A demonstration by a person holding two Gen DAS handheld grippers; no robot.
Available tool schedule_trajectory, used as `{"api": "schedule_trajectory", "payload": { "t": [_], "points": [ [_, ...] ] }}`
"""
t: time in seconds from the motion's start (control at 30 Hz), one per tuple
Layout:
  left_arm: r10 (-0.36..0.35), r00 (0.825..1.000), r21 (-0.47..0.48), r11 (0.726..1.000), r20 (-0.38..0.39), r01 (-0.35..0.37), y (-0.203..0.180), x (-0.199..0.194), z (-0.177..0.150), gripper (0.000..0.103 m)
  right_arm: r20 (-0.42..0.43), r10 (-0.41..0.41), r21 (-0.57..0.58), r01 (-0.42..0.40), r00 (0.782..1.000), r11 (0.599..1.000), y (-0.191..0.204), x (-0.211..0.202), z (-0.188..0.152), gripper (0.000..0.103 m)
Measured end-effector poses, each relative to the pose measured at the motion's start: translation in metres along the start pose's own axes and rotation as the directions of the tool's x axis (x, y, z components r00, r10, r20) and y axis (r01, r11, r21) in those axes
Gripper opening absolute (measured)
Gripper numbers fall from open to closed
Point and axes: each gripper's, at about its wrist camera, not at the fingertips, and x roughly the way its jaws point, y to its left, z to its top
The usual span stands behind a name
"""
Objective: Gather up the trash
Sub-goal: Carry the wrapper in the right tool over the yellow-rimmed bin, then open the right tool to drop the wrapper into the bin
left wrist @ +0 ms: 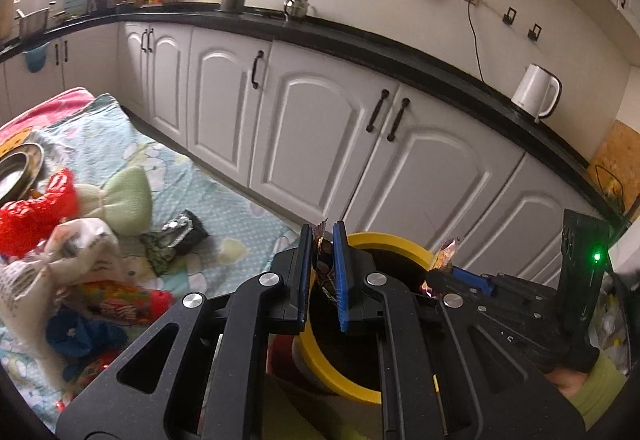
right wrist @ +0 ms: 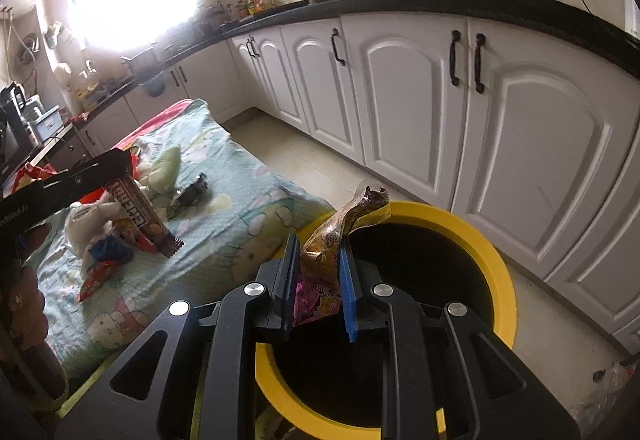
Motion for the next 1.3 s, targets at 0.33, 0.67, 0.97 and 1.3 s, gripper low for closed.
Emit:
{"api": "schedule_trajectory", "payload": {
  "t": [0.33,0.67,0.97,1.3],
  "points": [
    [-0.031,0.997,0.049,0.998,-0.064,0.034,-0.028,0.035,0.0,0.006,-0.043,-0.011,0.027,0.012,0.999,1.0,-0.021,0.005,-0.02,0.019],
    [-0.053,0.989,0.104,0.992,-0.138,0.067,-0.057,0.066,-0.012,0.006,-0.075,-0.01,0.068,0.015,0.997,0.998,-0.039,0.008,-0.037,0.02],
    [-0.063,0.984,0.105,0.991,-0.169,0.082,-0.065,0.078,-0.017,0.01,-0.094,-0.003,0.105,0.013,0.996,0.994,-0.051,0.012,-0.045,0.021],
    [-0.053,0.988,0.019,0.998,-0.148,0.056,-0.043,0.072,-0.014,0.051,-0.093,-0.018,0.128,0.03,0.995,0.991,-0.056,0.011,-0.046,0.046]
  ]
}}
